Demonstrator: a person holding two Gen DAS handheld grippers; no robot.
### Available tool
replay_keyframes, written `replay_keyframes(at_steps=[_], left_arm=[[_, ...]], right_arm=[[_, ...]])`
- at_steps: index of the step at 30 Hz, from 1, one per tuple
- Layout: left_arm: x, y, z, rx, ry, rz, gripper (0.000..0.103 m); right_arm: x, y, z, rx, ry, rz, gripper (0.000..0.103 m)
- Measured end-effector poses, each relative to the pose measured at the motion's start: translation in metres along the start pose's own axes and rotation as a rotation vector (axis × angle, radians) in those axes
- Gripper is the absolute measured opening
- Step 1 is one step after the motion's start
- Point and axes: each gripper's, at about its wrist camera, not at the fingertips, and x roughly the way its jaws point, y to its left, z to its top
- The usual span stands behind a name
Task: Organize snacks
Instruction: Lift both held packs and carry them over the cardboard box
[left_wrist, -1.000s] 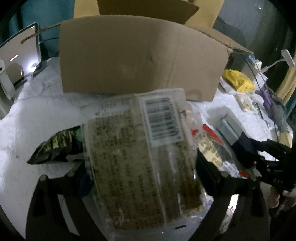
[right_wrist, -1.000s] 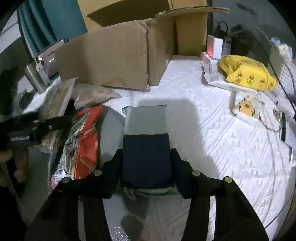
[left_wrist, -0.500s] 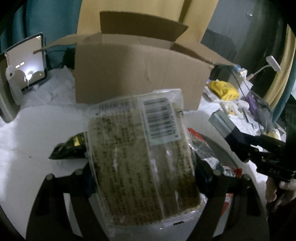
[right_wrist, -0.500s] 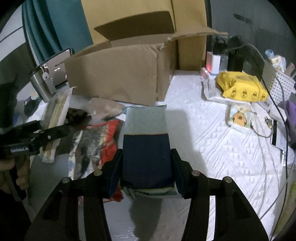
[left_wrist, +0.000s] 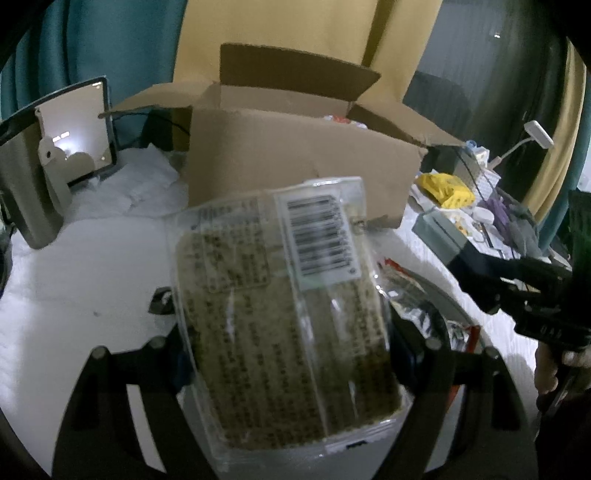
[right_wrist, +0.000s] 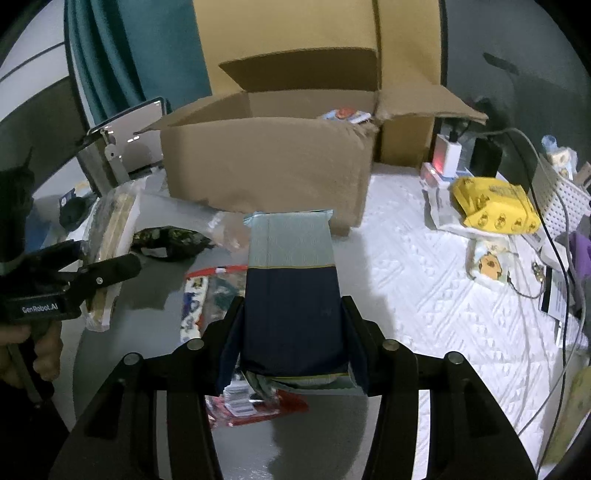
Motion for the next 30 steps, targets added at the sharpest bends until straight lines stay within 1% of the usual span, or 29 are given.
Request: replay_keyframes(at_steps=[11, 22, 30], left_arm=[[-0.017, 0.015, 0.015, 0.021, -0.042, 0.008, 0.083], [-0.024, 0.023, 0.026, 0.040, -0.069, 0.006, 0.083], [-0.027, 0.039, 0.050, 0.058, -0.107, 0.018, 0.083]], right_arm=[[-0.004, 0.021, 0.018, -0.026, -0.031, 0.005, 0.053], [0.000, 0.035, 0.037, -0.052, -0.053, 0.024, 0.053], [0.001, 0.042, 0.062, -0.068, -0.079, 0.024, 0.053]])
